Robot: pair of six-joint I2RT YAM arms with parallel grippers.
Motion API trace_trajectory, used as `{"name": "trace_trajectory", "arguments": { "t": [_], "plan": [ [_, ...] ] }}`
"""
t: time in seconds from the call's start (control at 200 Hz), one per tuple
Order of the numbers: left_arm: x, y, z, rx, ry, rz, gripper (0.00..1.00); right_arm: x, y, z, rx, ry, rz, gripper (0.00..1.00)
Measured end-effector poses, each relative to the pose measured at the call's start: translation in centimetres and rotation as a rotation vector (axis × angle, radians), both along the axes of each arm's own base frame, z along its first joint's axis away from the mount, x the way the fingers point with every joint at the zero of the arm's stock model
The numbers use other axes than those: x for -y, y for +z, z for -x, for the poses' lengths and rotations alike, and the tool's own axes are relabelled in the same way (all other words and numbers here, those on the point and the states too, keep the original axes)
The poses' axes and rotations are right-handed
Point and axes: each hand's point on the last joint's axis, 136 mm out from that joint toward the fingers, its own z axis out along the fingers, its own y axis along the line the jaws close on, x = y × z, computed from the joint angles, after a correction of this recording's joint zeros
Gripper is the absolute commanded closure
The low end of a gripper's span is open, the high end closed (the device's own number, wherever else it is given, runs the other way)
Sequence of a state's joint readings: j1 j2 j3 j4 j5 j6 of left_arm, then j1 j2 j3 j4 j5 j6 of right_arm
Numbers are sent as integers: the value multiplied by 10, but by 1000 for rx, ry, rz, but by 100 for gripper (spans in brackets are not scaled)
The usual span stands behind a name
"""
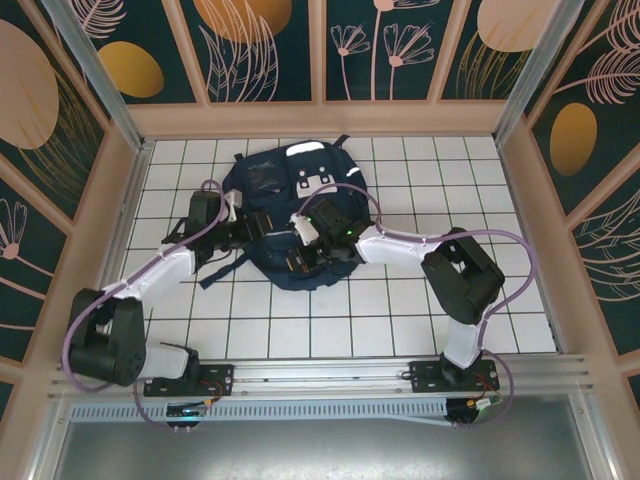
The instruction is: Pack the student bag
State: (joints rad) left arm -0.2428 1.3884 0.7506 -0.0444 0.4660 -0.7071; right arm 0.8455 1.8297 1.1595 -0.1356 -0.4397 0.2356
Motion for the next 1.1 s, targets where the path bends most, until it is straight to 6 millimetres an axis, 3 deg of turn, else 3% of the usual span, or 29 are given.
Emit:
{"name": "trace_trajectory", "arguments": {
  "t": [0.065,0.175,0.2,0.23,0.31,0.581,0.736,0.886,0.986,1.101],
  "plan": [
    [-2,-15,4,-92,44,15,47,-4,1,2,-1,3,-5,100],
    [2,-23,4,-162,80,58,53,-10,1,6,0,16,-8,100],
    [4,-24,4,-173,81,64,61,-11,1,7,1,20,-9,100],
    [5,-27,3,-189,86,68,76,-13,0,8,0,23,-7,100],
    [4,-34,4,-216,100,57,100,-14,-2,9,2,23,4,100],
    [-2,-30,-11,-240,59,-114,100,4,-13,-13,131,-28,142,100],
    [-10,-44,-14,-256,17,-176,100,38,-24,-36,166,-99,257,100],
    [-16,-43,-19,-248,-16,-213,100,73,-29,-51,145,-170,288,100],
    [-27,-38,-32,-248,-33,-227,100,93,-26,-63,145,-214,292,100],
    [-49,-34,-51,-269,-23,-225,99,90,-23,-63,158,-183,265,100]
  ]
}}
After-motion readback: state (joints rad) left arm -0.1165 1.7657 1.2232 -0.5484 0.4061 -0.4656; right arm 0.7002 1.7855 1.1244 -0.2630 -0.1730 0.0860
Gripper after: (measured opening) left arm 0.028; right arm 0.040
